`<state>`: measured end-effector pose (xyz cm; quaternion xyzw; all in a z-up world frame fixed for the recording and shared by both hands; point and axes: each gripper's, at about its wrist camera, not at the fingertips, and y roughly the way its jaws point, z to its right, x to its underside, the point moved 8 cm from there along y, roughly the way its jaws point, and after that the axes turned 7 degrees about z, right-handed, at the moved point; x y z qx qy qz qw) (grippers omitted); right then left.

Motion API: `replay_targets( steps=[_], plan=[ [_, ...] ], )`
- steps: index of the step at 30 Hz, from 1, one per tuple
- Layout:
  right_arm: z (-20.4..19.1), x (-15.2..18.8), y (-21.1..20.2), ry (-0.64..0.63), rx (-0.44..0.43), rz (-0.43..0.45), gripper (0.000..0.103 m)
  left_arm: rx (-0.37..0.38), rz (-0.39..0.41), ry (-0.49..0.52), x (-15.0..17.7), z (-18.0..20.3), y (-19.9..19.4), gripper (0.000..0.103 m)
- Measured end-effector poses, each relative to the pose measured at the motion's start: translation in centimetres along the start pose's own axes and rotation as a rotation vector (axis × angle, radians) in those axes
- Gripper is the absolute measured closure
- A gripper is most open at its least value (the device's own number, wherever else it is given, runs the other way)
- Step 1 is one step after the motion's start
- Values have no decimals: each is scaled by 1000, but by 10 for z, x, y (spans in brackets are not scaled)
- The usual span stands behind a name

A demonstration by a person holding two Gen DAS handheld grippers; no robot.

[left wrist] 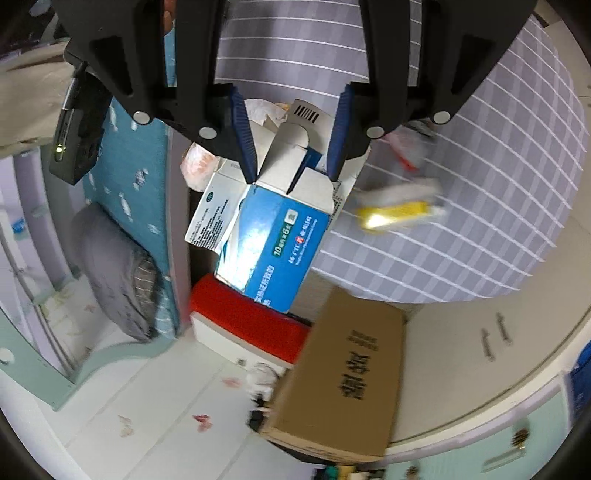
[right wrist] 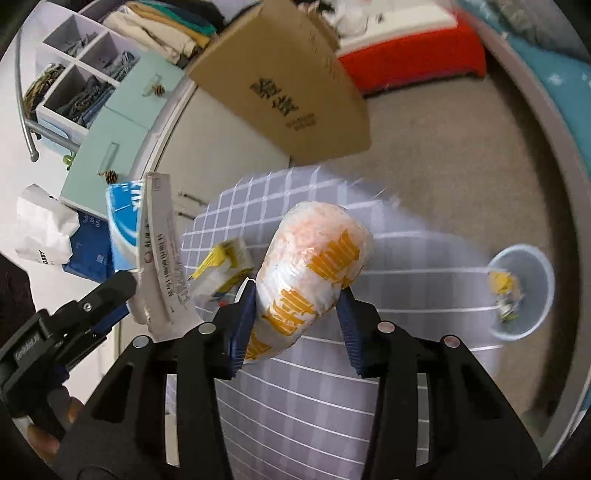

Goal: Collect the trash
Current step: 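Carry the medicine box and orange bag to the blue bin and release them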

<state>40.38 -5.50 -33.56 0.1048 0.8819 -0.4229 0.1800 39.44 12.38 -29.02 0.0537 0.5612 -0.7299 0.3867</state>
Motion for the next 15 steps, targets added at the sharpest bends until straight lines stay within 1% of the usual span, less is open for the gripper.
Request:
replay_targets(
  steps=[6, 9, 13, 15],
  plan=[
    [63, -20, -79, -18, 86, 100, 60, 72, -18, 89, 25, 96, 6, 65],
    [102, -27, -122, -7, 140, 156, 60, 107, -56, 135, 46, 147, 17, 65],
    [147, -30, -168, 9, 214, 214, 60, 131, -93, 198, 68, 196, 29, 65],
    [166, -29, -183, 24, 238, 226, 59, 139, -112, 229, 81, 220, 35, 65]
  ],
)
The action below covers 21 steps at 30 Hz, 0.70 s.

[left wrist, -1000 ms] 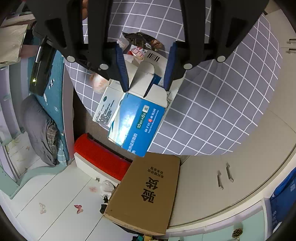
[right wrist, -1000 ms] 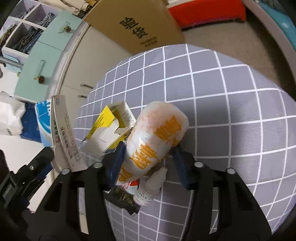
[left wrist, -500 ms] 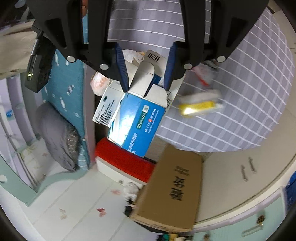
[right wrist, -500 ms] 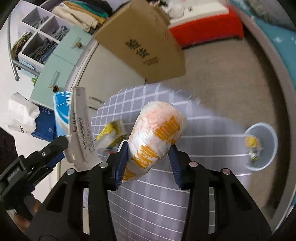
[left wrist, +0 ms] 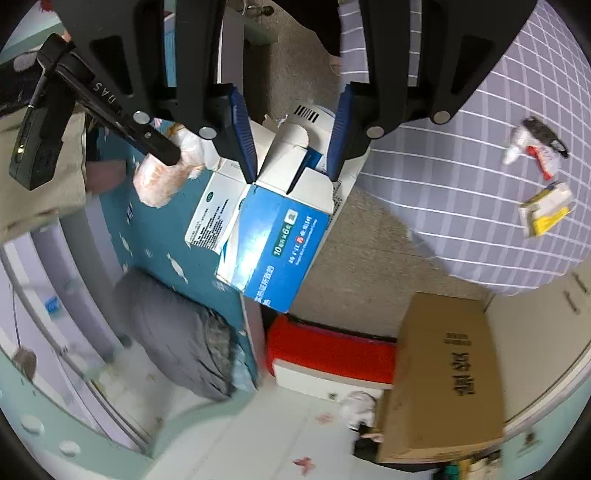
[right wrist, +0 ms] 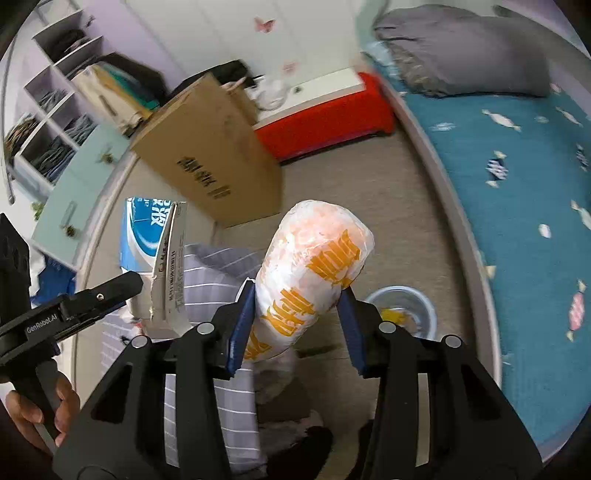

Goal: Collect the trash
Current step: 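Carry the medicine box and orange bag to the blue bin and release them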

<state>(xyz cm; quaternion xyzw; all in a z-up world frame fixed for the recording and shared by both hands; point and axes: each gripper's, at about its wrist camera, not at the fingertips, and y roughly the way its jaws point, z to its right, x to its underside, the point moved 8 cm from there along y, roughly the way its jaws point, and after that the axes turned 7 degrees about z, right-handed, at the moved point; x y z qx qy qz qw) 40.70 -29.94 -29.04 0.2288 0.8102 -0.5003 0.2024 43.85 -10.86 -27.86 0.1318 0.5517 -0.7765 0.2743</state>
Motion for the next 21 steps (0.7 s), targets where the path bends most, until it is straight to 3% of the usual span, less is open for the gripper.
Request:
replay_targets(
  steps=[8, 10, 12, 21],
  plan=[
    [53, -7, -15, 21, 48, 27, 58, 4, -54, 80, 16, 53, 26, 65],
    [61, -10, -15, 27, 46, 35, 53, -1, -61, 90, 17, 58, 30, 65],
    [68, -11, -12, 33, 43, 41, 37, -2, -68, 96, 17, 60, 32, 65],
    [87, -9, -9, 79, 48, 19, 36, -10, -100, 123, 23, 72, 45, 65]
  ],
)
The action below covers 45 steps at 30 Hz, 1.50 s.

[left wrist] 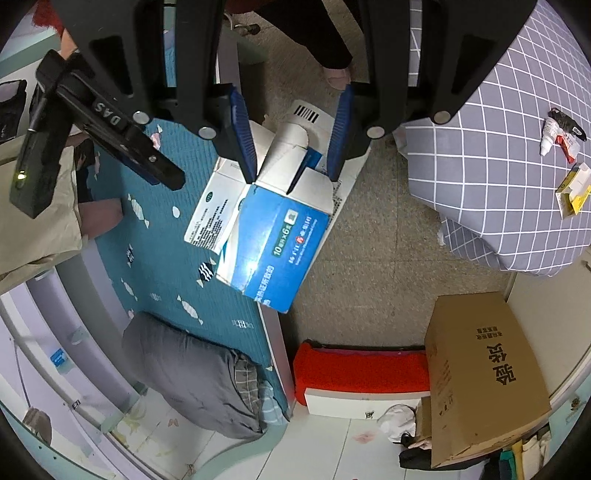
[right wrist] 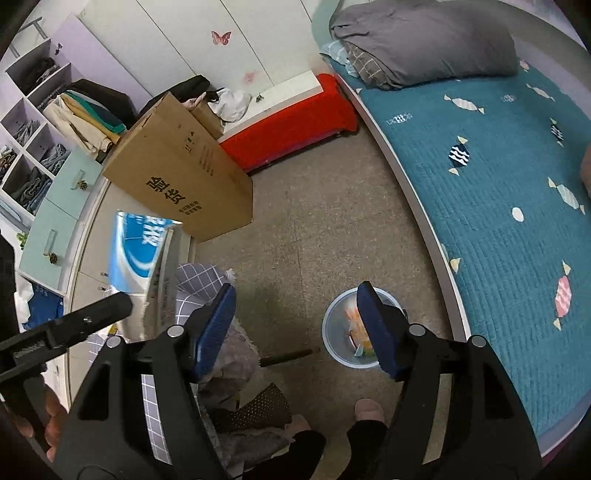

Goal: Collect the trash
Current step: 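Carry the medicine box and orange bag to the blue bin and release them, then move both open grippers back toward the table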

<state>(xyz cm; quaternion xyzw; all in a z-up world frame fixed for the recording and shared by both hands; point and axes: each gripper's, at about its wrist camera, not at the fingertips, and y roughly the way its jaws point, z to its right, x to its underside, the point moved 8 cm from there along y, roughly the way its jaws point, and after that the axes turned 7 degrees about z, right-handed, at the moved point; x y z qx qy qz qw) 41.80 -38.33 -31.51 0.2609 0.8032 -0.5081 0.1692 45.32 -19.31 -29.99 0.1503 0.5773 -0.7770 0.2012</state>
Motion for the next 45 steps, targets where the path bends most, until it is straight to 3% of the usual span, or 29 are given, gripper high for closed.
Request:
replay_targets(
  steps=[26, 28, 29, 30, 45],
  plan=[
    [8, -25, -62, -31, 44, 157, 33, 88, -44, 130, -5, 60, 29, 62],
    [11, -28, -65, -30, 48, 171, 33, 101, -42, 121, -7, 64, 30, 51],
    [13, -29, -67, -28, 52, 177, 33, 98, -50, 113, -7, 64, 32, 26],
    [14, -29, -67, -23, 54, 174, 33, 83, -54, 105, -6, 62, 34, 19],
    [-1, -24, -62, -46, 34, 154, 33, 53, 12, 105, -8, 49, 12, 19]
  ],
)
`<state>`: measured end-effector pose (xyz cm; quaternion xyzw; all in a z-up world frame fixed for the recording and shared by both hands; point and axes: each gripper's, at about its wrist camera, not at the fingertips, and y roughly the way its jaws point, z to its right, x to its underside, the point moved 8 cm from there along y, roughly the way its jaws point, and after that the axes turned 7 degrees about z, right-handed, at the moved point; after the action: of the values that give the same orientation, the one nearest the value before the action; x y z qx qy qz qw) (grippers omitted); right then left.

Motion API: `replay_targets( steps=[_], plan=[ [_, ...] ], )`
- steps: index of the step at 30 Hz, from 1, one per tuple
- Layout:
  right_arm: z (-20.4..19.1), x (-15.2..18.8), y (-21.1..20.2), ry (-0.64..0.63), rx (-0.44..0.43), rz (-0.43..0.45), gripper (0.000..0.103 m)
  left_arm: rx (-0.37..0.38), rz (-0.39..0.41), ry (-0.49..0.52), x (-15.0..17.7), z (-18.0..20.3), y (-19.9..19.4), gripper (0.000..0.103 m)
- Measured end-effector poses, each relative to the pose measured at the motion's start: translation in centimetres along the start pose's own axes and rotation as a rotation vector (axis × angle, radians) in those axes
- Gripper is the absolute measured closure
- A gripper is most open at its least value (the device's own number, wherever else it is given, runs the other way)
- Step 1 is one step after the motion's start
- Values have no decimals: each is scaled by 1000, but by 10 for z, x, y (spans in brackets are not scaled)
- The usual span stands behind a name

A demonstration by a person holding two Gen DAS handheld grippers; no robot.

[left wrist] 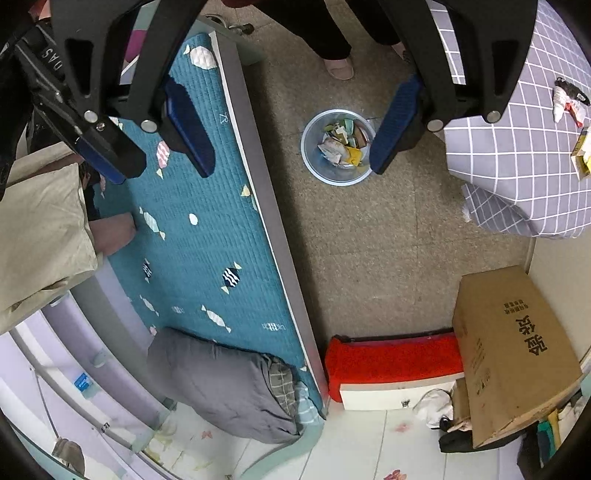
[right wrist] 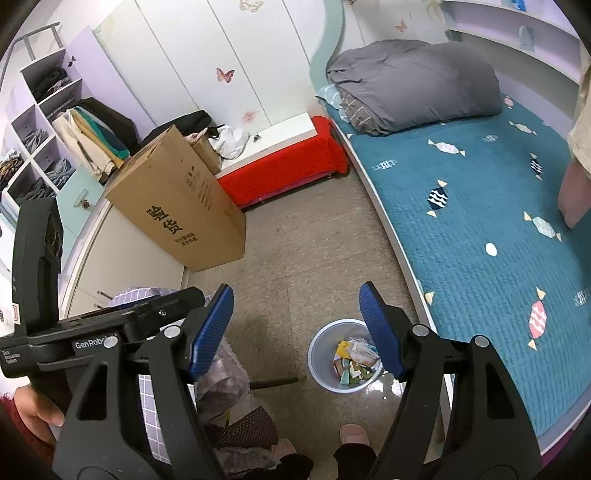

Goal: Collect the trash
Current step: 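Move both open grippers back toward the table, then grasp the dark snack wrapper with the left gripper while the right grasps the white dropper bottle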

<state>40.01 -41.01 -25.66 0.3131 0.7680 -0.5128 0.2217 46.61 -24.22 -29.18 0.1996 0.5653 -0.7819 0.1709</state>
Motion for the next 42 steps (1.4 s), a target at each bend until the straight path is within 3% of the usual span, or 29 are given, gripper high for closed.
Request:
replay_targets(
  steps=[11, 21, 32, 42],
  plan=[
    [-37, 7, 2, -63, -53, -17, 32, -20, 54, -54, 5, -27, -29, 19],
    [-100, 19, 11, -179, -143, -48, 32, -88, 155, -162, 15, -82, -73, 19],
    [-224, 68, 44, -337, -301, -159, 31, -212, 229, -377, 55, -202, -132, 19],
    [-314, 145, 90, -382, -365, -337, 31, -283, 192, -718, 126, -346, -160, 19]
  ],
)
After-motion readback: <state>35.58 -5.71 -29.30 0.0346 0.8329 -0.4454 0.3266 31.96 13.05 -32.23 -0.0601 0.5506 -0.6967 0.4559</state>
